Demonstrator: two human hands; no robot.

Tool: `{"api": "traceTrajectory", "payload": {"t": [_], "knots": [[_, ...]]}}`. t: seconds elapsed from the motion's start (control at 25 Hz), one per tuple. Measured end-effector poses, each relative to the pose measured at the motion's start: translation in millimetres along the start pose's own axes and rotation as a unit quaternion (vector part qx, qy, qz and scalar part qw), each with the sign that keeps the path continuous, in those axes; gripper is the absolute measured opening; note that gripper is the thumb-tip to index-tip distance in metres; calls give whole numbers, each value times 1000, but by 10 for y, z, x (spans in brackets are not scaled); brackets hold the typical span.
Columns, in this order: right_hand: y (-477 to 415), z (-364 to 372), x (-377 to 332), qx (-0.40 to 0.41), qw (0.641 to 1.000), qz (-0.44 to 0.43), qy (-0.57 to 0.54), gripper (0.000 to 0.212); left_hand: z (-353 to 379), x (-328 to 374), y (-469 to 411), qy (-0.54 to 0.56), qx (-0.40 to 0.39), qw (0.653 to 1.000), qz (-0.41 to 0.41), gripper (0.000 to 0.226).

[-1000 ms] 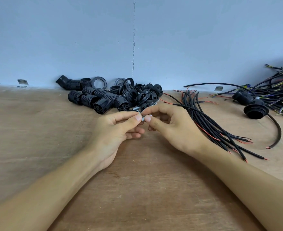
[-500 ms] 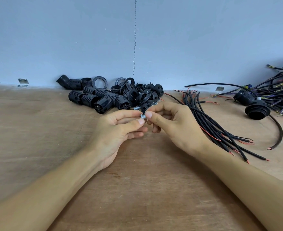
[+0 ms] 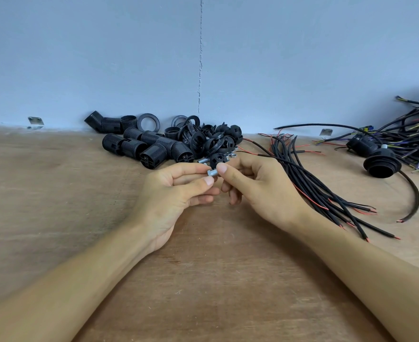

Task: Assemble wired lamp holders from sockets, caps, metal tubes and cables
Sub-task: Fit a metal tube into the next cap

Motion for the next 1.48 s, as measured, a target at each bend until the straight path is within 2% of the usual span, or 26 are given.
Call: {"api": "traceTrajectory", "payload": {"t": [0.24,0.28,0.44,0.48,0.6,0.64,0.8,0.96,1.0,1.12,1.16,1.28,1.32,1.48], "knots": [[36,-5,-35,34,993,-8,113,57,8,-4,0,0,-5,1000,0,39],[39,-10,-50,40,993,-14,110,53,7,-3,-1,5,-3,1000,-2,39],[31,-21,-54,10,999,-20,38,9,0,-1,-2,13,6,1000,-6,38],[30,-24,-41,13,998,-28,57,8,0,-3,-3,11,5,1000,-6,37],[26,-22,-28,20,994,-21,102,43,3,-6,-2,4,1,1000,-10,37],[25,-32,-27,19,995,-14,99,48,6,-7,-4,2,1,1000,-10,36],[13,-31,7,-5,998,-8,56,13,4,-16,-9,7,6,1000,-8,27],[16,-15,7,14,992,-10,122,53,4,-17,-8,-4,5,1000,-8,35],[16,-27,3,16,994,-8,110,50,8,-17,-8,-4,5,1000,-8,36],[3,-31,0,7,998,-21,67,18,13,-20,-5,-2,5,1000,-5,35],[1,-27,4,12,996,-26,82,22,12,-18,-2,-5,4,1000,-6,36],[10,-34,-6,40,991,-11,125,56,15,-17,7,-9,4,1000,-6,38],[11,-56,-12,47,992,-12,119,57,17,-12,6,-7,6,1000,-7,38],[14,-57,-17,6,996,-38,77,13,10,-10,-2,-12,10,1000,6,28]]}}
Point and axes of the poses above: each hand's wrist, its own y-axis away from the middle knuckle, its own z-axis out of the palm, x = y × z, the point moved 1 cm from there along -y, towards the middle knuckle, and after that the axes turned 11 degrees about x, right-handed, at the moved point
